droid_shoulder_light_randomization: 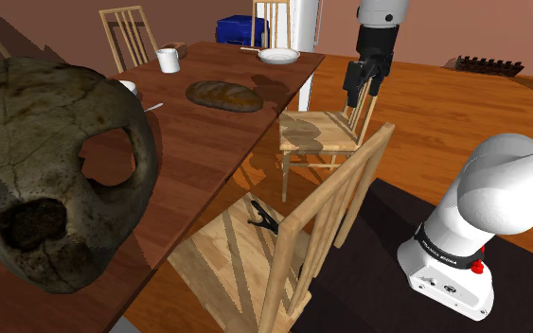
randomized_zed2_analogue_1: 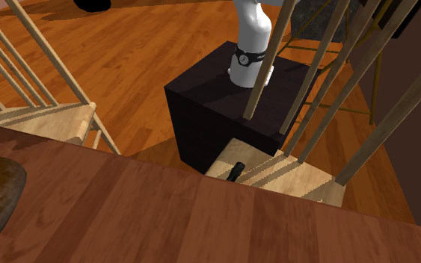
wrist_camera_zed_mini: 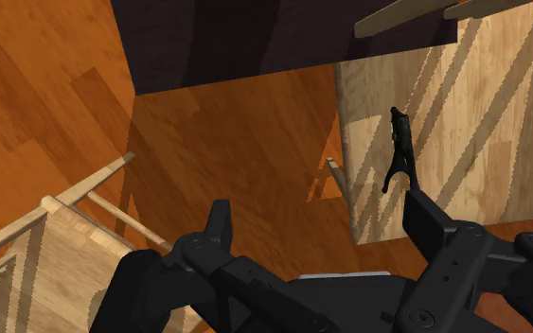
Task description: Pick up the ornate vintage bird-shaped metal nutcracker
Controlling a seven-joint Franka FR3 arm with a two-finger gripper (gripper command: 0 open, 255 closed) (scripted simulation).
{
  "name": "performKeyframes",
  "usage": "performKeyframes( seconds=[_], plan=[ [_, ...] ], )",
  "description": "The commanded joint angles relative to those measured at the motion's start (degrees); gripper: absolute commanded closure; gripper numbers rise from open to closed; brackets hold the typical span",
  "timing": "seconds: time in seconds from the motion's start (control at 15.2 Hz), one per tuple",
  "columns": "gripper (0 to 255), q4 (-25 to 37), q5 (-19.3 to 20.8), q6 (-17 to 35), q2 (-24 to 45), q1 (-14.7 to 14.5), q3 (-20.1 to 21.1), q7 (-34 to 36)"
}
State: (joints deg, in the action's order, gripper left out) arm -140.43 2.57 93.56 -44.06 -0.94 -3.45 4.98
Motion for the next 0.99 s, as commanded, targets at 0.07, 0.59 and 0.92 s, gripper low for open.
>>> performKeyframes(
  seconds=[0.07,0.59,0.92],
  plan=[
    [0,-1.4,-0.3,1.8,0.5,-0.3,0.6,0.7],
    [0,-9.8,-3.0,17.1,7.7,-2.9,5.6,6.2],
    [0,-12.4,-4.1,27.5,15.7,-4.5,8.8,9.8]
  ],
)
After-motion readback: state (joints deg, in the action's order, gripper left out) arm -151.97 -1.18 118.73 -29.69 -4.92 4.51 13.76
